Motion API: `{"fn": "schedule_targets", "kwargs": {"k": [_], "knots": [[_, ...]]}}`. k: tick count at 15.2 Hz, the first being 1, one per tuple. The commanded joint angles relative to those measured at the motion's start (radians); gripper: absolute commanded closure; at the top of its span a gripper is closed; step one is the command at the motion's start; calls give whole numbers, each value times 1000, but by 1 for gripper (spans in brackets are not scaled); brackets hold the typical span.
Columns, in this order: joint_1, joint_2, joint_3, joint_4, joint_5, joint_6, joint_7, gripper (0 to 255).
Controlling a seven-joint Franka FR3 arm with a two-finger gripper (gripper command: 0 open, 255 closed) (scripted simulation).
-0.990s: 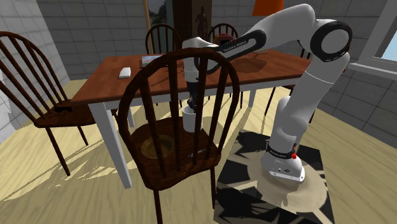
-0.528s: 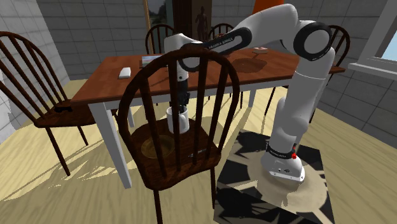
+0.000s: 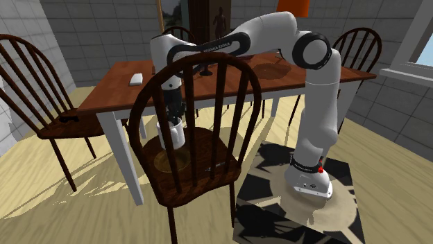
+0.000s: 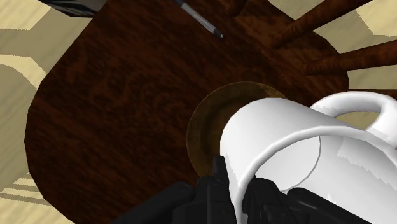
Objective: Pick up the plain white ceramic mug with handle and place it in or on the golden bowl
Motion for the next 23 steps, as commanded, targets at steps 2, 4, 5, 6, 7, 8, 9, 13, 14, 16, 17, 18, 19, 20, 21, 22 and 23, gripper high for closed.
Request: {"fn": "schedule_targets", "kwargs": {"k": [2,4,5,6,7,8,9,13,14,16,17,18,19,20,21,22,23], "knots": [[6,23,2,0,-5,23,9,255],[6,27,2,-22,-6,48,8,255],[6,29,2,-32,-6,61,8,255],[6,31,1,-42,-7,74,8,255],[6,34,1,-53,-8,86,8,255],[6,37,1,-62,-8,99,7,255],[6,40,1,-72,-9,112,7,255],[7,54,0,-107,-12,161,7,255],[7,58,0,-116,-13,173,7,255],[8,67,-1,-132,-15,198,8,255],[8,70,-1,-137,-16,206,8,255],[8,70,-1,-137,-16,206,8,255],[8,70,-1,-137,-16,206,8,255],[8,70,-1,-137,-16,206,8,255],[8,70,-1,-137,-16,206,8,255],[8,70,-1,-137,-16,206,8,255],[8,70,-1,-137,-16,206,8,255]]}}
